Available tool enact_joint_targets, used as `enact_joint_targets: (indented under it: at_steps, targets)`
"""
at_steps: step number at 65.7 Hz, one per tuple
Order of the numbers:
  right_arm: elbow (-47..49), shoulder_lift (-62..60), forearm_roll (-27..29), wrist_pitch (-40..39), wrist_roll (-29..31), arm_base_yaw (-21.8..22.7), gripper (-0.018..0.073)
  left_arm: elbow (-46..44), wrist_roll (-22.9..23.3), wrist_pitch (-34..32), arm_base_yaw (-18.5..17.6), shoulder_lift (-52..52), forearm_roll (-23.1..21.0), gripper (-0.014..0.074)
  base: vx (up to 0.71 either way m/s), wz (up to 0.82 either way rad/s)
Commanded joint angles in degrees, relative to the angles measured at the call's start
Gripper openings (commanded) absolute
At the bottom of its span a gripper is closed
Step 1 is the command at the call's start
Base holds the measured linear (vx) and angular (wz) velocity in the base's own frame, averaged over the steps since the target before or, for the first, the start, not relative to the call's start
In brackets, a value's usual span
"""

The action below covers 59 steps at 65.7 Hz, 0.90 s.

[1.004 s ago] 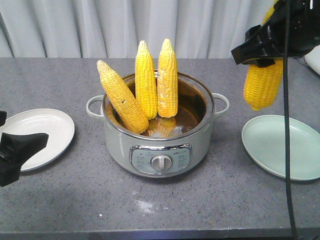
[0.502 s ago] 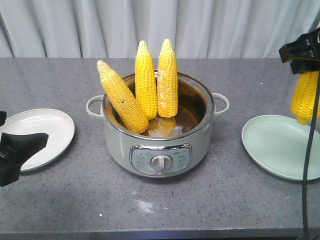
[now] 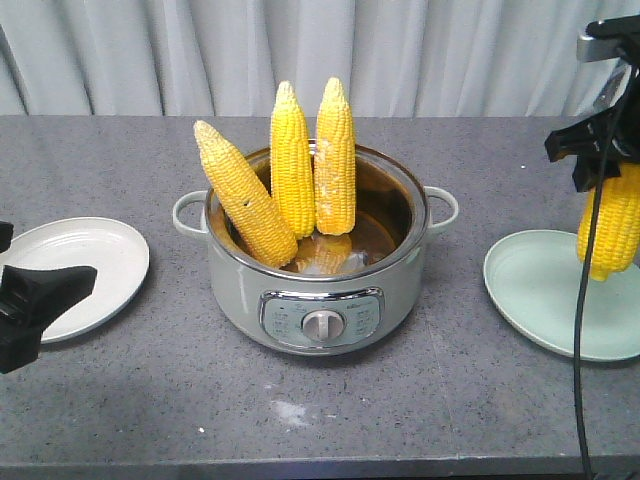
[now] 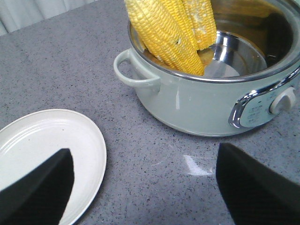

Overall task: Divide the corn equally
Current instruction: 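Lower the corn onto the pale green plate and open the right gripper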

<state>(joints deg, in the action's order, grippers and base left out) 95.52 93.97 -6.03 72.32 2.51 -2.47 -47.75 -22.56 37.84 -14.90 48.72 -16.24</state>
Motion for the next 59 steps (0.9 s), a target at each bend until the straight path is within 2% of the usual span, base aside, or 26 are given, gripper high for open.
enact_joint_targets:
  at_steps: [1, 37, 51, 59]
  targets:
    - [1.7, 0.0, -0.6, 1.5, 0.8, 0.5, 0.0256, -1.8, 0.0, -3.2, -0.4, 0.0, -1.0, 0.0580, 0.00, 0.00]
    - [1.7, 10.2, -1.4, 1.5, 3.7, 0.5, 0.0256, -1.8, 0.0, -3.2, -0.4, 0.0, -1.0, 0.0580, 0.00, 0.00]
    - [1.7, 12.2, -3.5, 1.6, 4.2, 0.5, 0.0256, -1.8, 0.0, -3.2, -0.4, 0.0, -1.0, 0.0580, 0.00, 0.00]
    - [1.7, 13.0, -3.7, 1.6, 4.2, 1.0, 0.0283, -1.8, 0.0, -3.2, -0.4, 0.0, -1.0, 0.0580, 0.00, 0.00]
